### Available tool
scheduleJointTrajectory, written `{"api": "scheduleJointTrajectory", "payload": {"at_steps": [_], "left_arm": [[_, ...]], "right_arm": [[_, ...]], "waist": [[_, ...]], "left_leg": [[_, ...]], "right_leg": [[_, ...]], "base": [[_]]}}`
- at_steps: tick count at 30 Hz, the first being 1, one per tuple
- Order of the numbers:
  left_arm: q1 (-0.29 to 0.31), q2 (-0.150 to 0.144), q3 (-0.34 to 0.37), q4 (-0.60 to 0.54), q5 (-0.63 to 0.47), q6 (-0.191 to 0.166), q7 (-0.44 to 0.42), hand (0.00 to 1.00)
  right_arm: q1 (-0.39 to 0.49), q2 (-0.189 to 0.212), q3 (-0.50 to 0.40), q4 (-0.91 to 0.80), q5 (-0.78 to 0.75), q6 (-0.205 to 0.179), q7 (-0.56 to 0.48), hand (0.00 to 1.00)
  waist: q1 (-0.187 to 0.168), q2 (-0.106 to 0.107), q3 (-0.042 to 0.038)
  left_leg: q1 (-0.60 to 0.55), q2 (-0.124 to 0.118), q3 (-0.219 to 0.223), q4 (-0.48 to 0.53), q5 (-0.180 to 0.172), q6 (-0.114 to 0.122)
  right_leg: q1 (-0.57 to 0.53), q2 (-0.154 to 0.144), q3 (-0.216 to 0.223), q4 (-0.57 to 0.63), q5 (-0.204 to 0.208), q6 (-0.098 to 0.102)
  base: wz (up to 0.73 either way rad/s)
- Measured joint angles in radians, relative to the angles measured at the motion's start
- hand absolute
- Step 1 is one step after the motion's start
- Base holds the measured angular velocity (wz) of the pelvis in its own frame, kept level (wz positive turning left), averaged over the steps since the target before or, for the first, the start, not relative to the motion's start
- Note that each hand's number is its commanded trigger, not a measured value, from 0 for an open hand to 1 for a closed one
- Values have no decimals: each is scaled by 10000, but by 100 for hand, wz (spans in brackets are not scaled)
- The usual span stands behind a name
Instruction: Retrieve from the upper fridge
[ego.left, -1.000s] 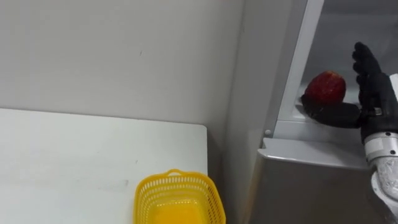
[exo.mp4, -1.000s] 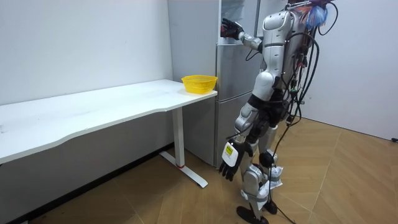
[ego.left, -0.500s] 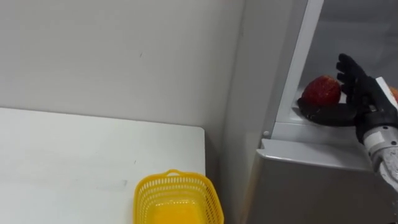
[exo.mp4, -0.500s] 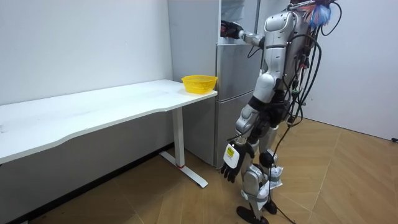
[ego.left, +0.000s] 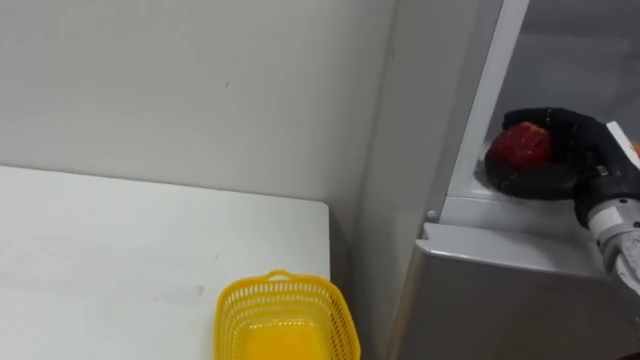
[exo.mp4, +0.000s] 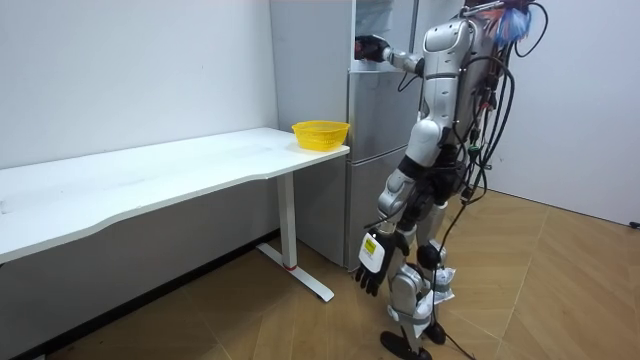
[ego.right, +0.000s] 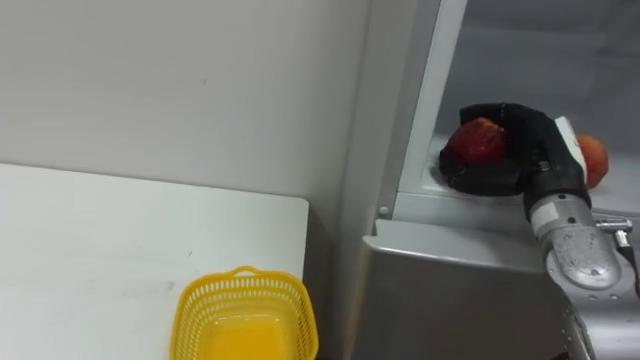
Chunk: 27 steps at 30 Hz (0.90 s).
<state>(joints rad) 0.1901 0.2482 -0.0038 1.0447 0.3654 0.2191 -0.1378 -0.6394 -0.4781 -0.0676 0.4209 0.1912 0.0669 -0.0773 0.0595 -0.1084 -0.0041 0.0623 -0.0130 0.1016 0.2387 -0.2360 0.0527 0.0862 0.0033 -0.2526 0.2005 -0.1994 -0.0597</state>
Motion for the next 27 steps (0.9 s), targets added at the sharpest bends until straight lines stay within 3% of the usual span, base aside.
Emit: {"api": "scheduleJointTrajectory", "payload": {"at_steps": [5,11,16,22,27], "left_arm": [[34,56,-2,-74,-3,-4,-2,0],[40,106,-21,-140,-6,-31,92,0],[-19,86,-86,-131,-1,3,193,0],[-11,11,-89,-63,-7,72,194,0],[-20,12,-87,17,-78,24,274,0]], "right_arm": [[-87,-3,50,41,150,-7,51,100],[-90,-5,54,46,393,-25,47,100],[-100,-15,69,-29,340,-27,-20,100],[-94,-2,87,-278,100,17,-73,100],[20,17,124,-921,-463,25,-227,100]], "waist": [[-8,-56,-50],[-17,-48,-43],[0,58,12],[-35,210,-42],[-51,317,8]], "left_leg": [[7,2,0,20,3,-3],[80,3,-39,-31,-1,-2],[107,4,-90,-63,-8,-3],[44,0,-109,-39,-5,-3],[100,-1,-100,-59,-2,-3]], "right_leg": [[37,10,1,24,3,-3],[140,8,-35,30,8,4],[184,1,-104,43,8,5],[144,-2,-127,44,9,3],[185,-2,-114,38,9,3]], "base": [[0],[1],[2],[0],[0]]}}
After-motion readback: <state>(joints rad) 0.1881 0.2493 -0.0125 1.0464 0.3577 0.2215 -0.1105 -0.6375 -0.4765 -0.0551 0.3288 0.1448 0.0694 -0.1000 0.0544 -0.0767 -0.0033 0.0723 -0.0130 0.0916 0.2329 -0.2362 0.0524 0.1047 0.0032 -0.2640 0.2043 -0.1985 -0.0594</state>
